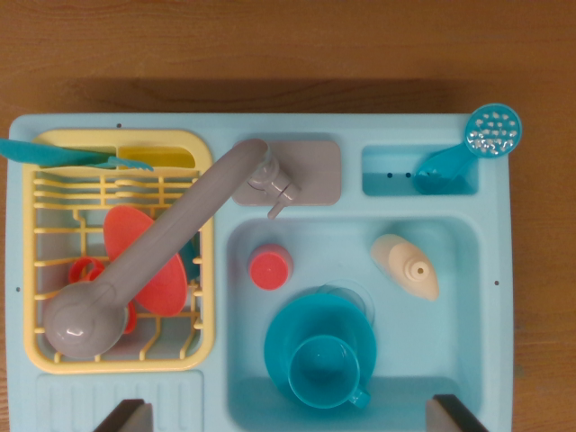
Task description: Pick detergent from the sink
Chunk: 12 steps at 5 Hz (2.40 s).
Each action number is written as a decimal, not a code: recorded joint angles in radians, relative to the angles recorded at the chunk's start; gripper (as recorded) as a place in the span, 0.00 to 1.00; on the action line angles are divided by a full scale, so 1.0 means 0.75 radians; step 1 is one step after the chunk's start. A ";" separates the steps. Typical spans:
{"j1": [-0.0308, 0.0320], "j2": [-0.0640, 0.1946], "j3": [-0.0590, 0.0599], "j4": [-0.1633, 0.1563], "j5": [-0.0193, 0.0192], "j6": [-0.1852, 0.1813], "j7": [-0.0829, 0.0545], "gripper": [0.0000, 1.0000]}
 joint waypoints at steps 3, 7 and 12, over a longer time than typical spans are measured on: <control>-0.0002 0.000 0.000 -0.001 0.0002 -0.002 -0.002 0.00; -0.0039 0.007 -0.003 -0.019 0.0037 -0.028 -0.026 0.00; -0.0114 0.022 -0.009 -0.054 0.0107 -0.082 -0.076 0.00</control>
